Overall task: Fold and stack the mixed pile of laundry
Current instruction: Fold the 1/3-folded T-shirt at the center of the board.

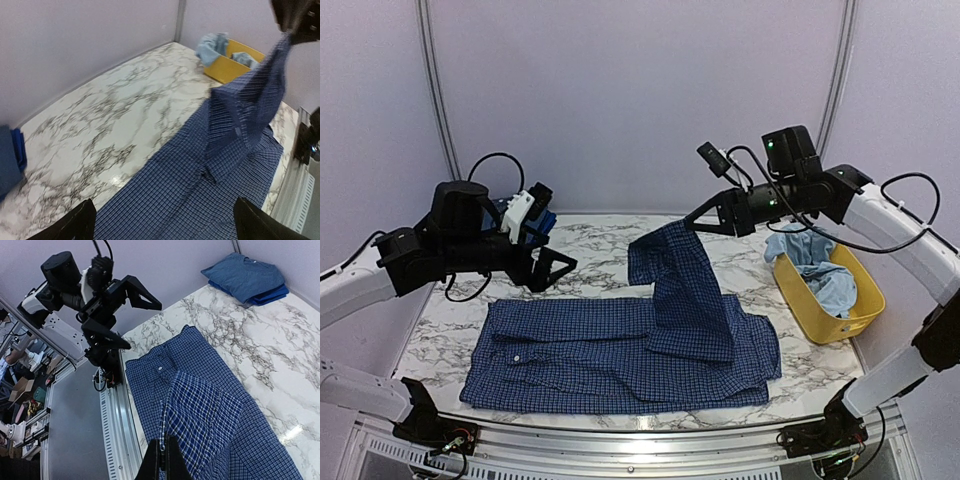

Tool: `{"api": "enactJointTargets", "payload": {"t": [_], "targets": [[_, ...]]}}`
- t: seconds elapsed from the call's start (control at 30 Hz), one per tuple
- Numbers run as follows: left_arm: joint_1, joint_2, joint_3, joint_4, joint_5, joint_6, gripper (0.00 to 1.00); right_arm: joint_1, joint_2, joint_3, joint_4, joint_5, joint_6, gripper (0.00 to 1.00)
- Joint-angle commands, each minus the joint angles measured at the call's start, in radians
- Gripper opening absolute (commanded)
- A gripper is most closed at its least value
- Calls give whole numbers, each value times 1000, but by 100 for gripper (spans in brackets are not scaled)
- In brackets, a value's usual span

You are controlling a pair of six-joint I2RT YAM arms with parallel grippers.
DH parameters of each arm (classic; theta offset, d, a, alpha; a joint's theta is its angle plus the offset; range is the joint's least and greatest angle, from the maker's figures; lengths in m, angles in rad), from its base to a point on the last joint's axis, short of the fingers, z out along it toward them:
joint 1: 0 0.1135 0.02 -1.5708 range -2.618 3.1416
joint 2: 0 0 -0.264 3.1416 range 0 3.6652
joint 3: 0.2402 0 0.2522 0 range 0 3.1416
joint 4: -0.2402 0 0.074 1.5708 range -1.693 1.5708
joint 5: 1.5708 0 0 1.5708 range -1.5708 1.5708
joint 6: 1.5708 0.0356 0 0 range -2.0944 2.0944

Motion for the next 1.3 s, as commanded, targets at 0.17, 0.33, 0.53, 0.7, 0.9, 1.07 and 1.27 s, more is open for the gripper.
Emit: {"api": "enactJointTargets", "payload": {"t": [0.17,0.33,0.53,0.7,0.9,1.07,1.27], "targets": [[-287,151,187,35,-94,239,99,130,-17,-12,-15,-84,-107,0],[-375,221,247,36,-134,325,99,167,-36,-9,-24,-65,-113,0],[-423,260,310,37,-124,326,83,179,-62,-31,-31,-55,-116,0],[-446,310,374,7,-109,318,53,187,-75,-35,-43,-54,-123,0],[-493,384,487,-119,-117,339,8,194,-99,-38,-36,-59,-120,0],[-566,358,518,-194,-87,311,0,187,-139,-52,-5,-68,-80,28],[-726,350,544,-336,-80,287,0,-21,-273,-223,394,-170,238,73]]}}
